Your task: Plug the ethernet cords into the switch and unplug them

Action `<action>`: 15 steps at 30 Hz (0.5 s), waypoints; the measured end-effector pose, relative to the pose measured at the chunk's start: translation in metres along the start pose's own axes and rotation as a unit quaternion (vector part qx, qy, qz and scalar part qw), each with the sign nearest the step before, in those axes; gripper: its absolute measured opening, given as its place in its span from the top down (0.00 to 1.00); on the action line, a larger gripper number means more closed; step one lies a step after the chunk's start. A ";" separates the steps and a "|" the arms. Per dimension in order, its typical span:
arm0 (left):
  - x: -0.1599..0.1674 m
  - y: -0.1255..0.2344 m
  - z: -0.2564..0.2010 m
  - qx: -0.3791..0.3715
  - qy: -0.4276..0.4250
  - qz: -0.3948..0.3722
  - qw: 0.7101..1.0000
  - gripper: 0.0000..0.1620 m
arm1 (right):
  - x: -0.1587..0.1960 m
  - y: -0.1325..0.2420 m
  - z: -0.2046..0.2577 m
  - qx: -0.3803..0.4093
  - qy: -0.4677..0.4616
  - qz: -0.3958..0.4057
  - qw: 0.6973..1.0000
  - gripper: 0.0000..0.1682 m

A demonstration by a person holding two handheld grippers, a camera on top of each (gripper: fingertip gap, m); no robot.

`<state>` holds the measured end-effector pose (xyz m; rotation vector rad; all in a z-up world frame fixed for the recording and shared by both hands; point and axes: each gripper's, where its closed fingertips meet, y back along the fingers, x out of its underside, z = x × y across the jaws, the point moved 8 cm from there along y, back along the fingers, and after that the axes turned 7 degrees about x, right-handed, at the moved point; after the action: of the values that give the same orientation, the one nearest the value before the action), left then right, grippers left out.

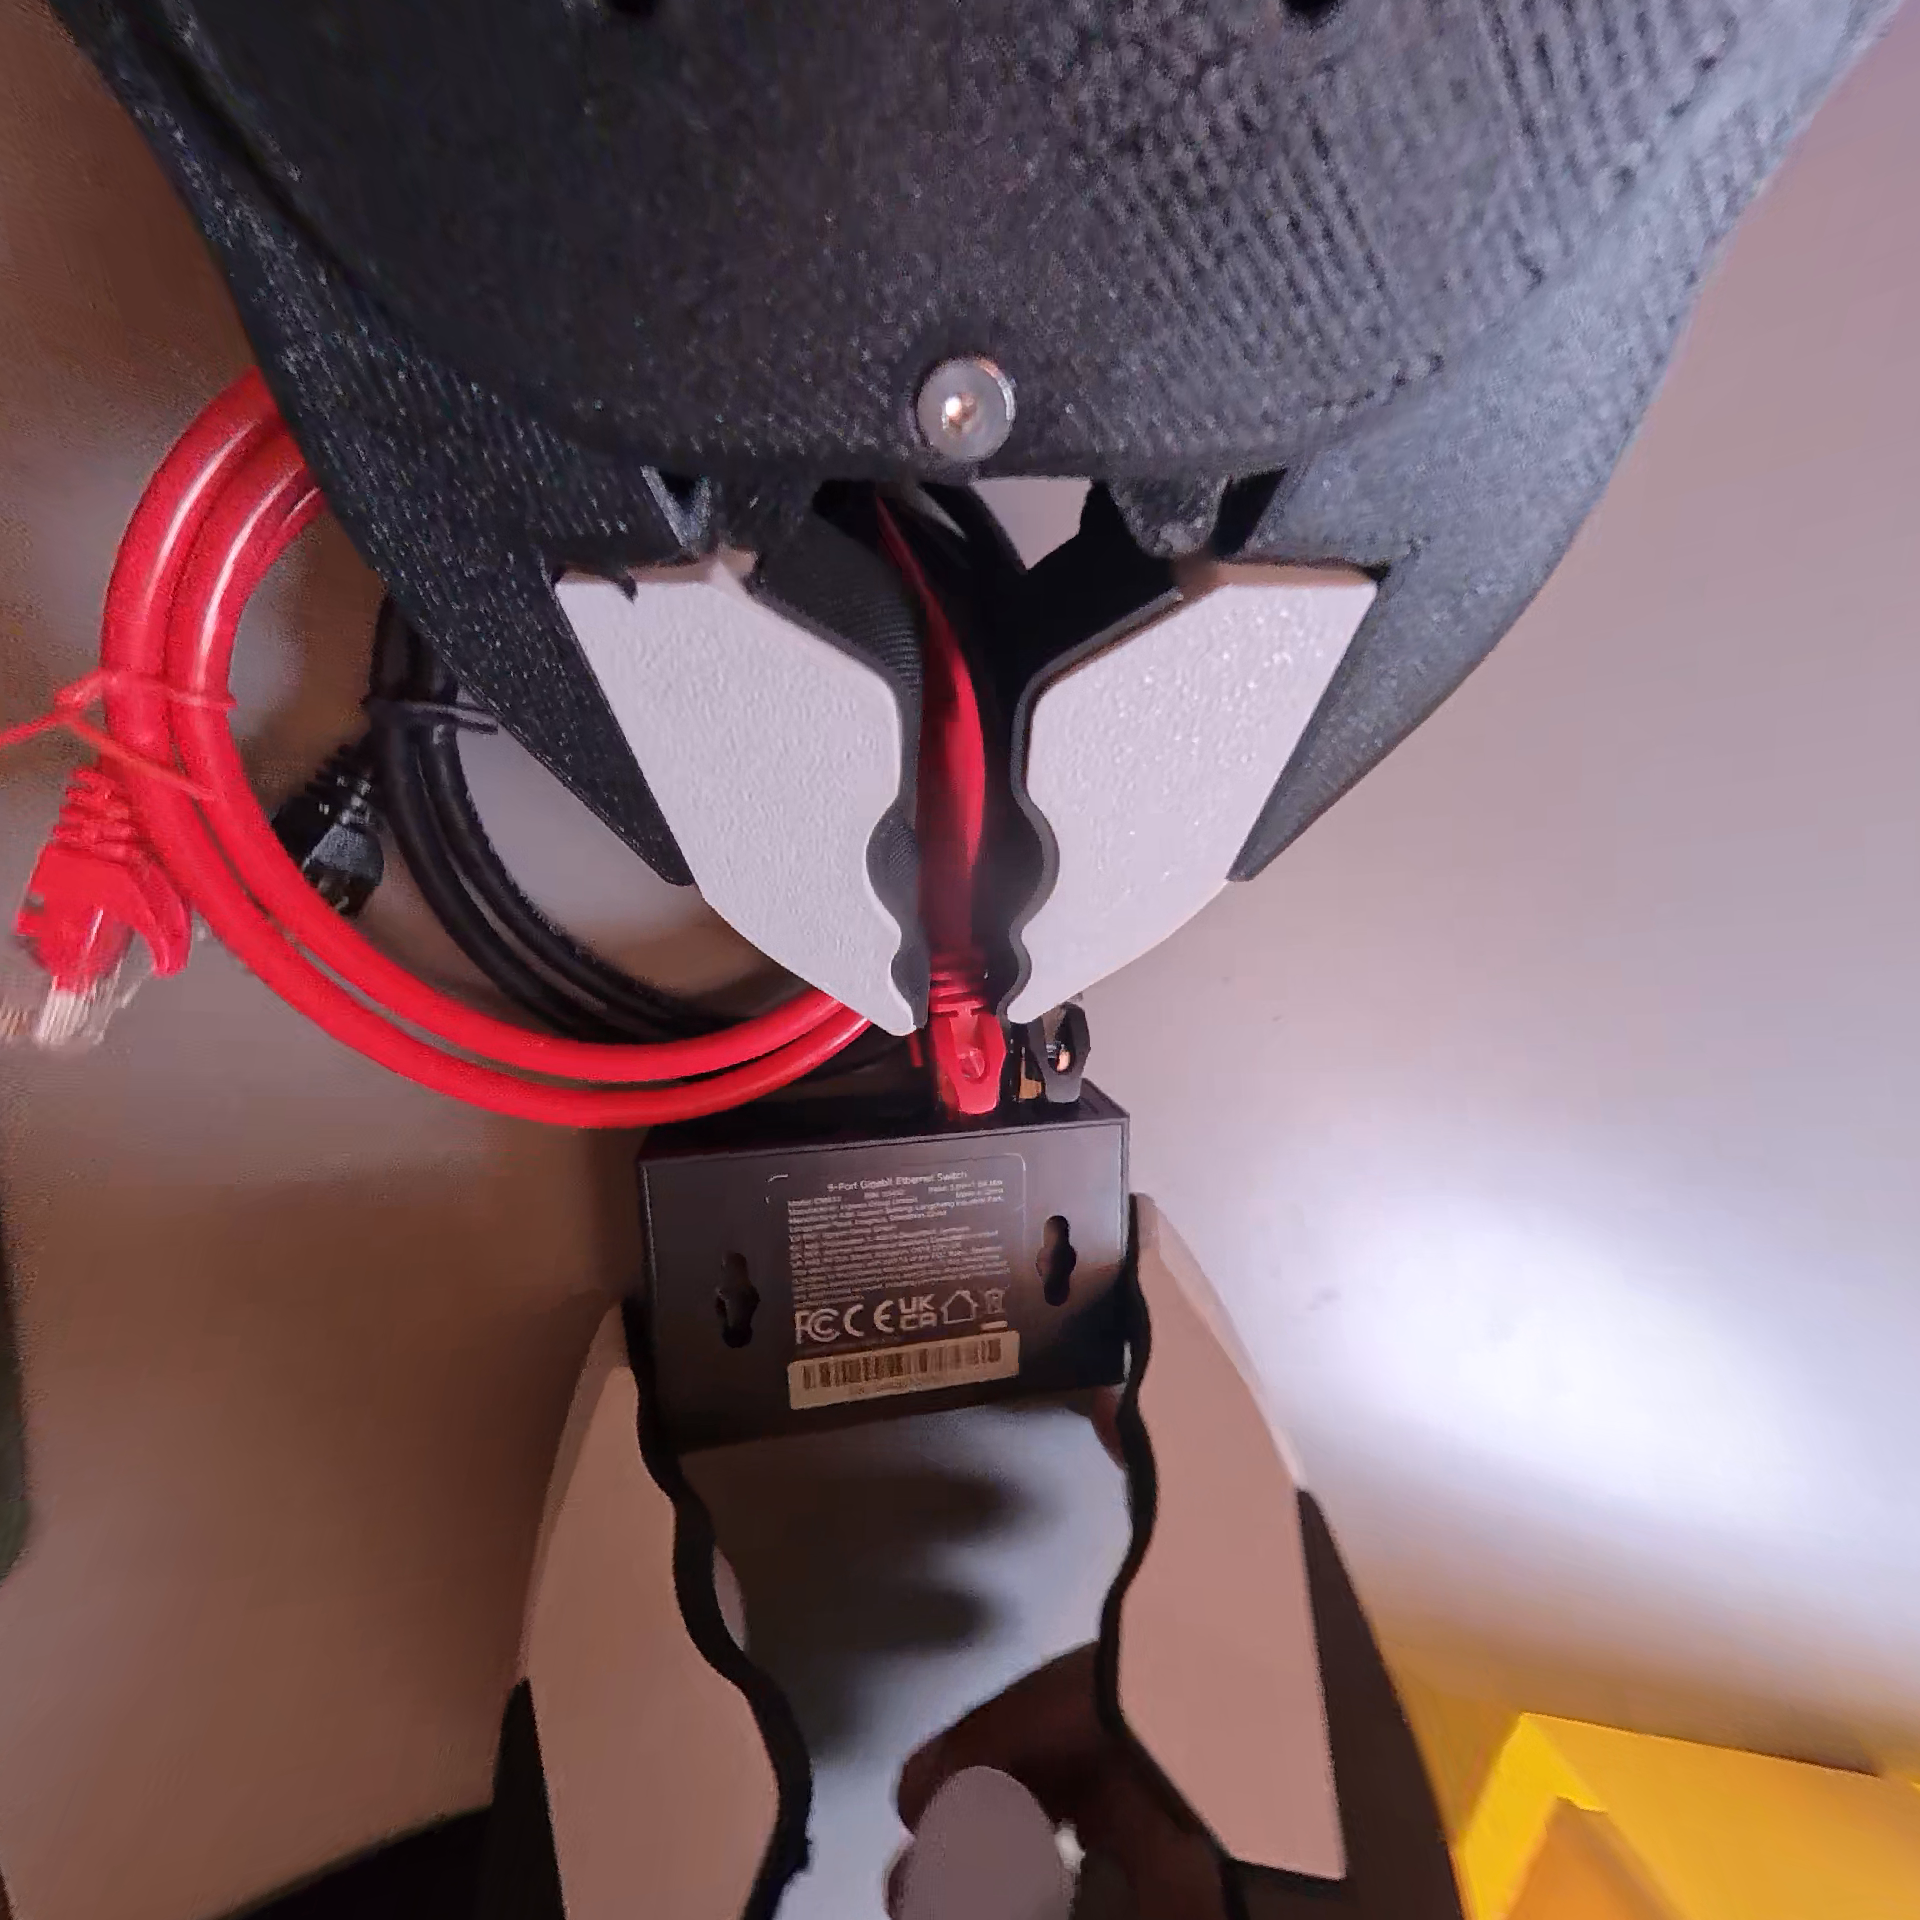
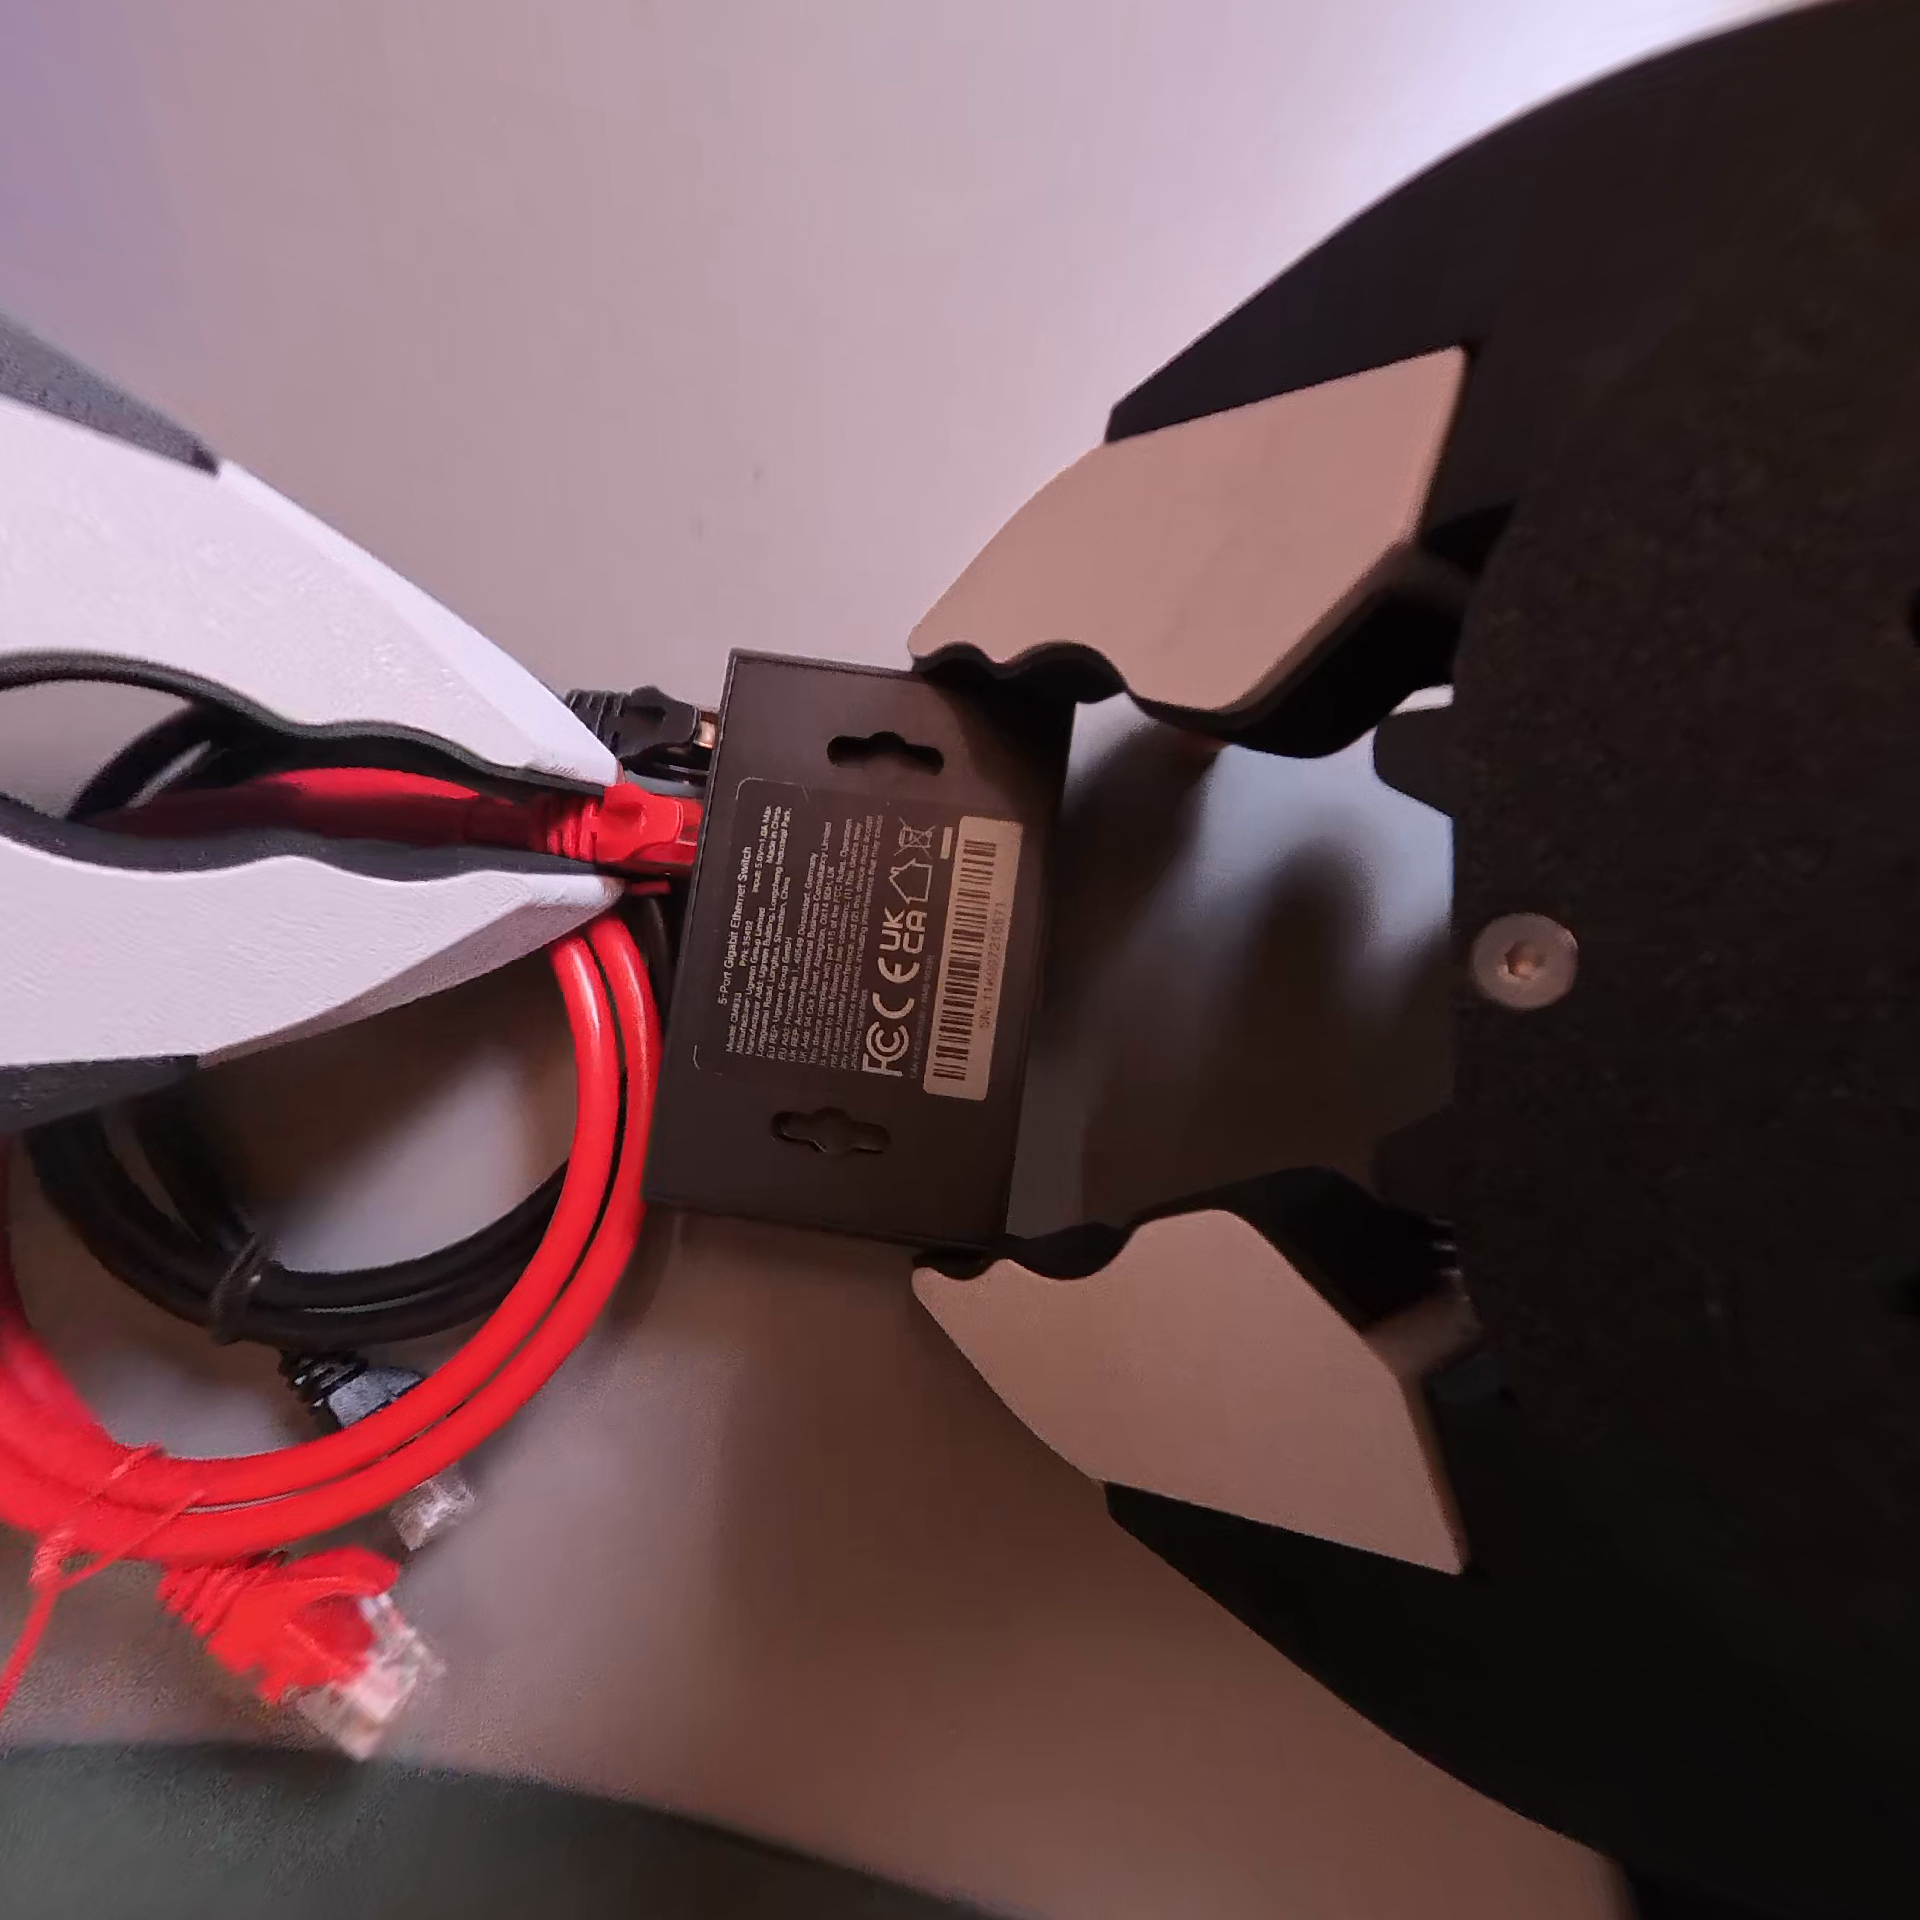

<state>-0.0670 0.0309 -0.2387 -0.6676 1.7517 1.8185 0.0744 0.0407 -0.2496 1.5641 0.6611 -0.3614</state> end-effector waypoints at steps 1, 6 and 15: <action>0.001 0.002 0.001 -0.013 0.004 -0.019 1.000 0.94 | 0.001 0.001 0.000 0.013 -0.010 -0.013 1.000 0.40; -0.006 0.022 -0.006 -0.118 -0.036 -0.045 0.991 0.93 | 0.001 0.027 -0.014 0.000 -0.183 -0.153 0.971 0.41; -0.029 0.042 -0.036 -0.289 -0.198 -0.027 0.936 0.93 | -0.011 0.030 -0.022 -0.171 -0.413 -0.307 0.840 0.83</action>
<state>-0.0738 -0.0066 -0.1899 -0.5016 0.9282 2.2546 0.0808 0.0604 -0.2165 0.6867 0.4752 -1.2459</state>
